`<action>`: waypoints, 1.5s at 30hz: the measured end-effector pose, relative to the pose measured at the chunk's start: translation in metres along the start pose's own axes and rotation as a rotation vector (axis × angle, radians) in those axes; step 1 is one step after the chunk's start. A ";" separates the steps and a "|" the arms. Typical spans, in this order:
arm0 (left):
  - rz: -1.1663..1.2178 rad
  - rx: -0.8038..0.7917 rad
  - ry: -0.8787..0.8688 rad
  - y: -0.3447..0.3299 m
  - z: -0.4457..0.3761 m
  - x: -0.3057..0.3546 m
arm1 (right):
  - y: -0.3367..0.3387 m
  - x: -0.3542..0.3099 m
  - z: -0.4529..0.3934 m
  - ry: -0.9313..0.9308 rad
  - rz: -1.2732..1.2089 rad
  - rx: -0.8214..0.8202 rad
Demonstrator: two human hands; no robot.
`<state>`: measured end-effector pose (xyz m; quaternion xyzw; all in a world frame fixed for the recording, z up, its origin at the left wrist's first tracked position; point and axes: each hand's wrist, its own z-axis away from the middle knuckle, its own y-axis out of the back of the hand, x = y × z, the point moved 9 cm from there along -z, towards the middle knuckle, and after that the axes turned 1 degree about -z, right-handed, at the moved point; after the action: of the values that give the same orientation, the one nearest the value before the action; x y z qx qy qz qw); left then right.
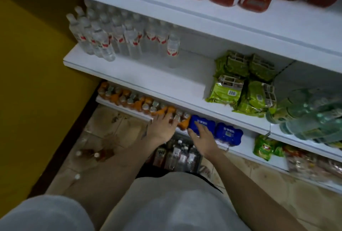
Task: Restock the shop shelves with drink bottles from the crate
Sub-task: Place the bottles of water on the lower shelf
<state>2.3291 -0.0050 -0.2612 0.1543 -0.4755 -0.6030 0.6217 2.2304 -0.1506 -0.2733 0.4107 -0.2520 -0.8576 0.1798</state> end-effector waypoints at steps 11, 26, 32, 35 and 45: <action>-0.027 -0.337 0.173 -0.094 0.007 -0.065 | -0.088 0.076 0.002 -0.223 0.055 -0.239; -0.001 -0.417 0.314 -0.386 -0.120 -0.214 | -0.321 0.273 -0.147 -0.497 -0.016 -0.397; 0.116 -0.364 0.354 -0.485 -0.172 -0.256 | -0.383 0.369 -0.206 -0.640 -0.110 -0.232; 0.191 -0.305 0.369 -0.509 -0.176 -0.265 | -0.397 0.387 -0.223 -0.653 -0.089 -0.135; 0.328 -0.174 0.409 -0.517 -0.186 -0.313 | -0.441 0.369 -0.258 -0.765 -0.230 -0.098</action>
<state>2.2182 0.0885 -0.8765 0.1399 -0.3050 -0.4891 0.8051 2.1700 -0.0573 -0.8935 0.0783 -0.2118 -0.9742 -0.0049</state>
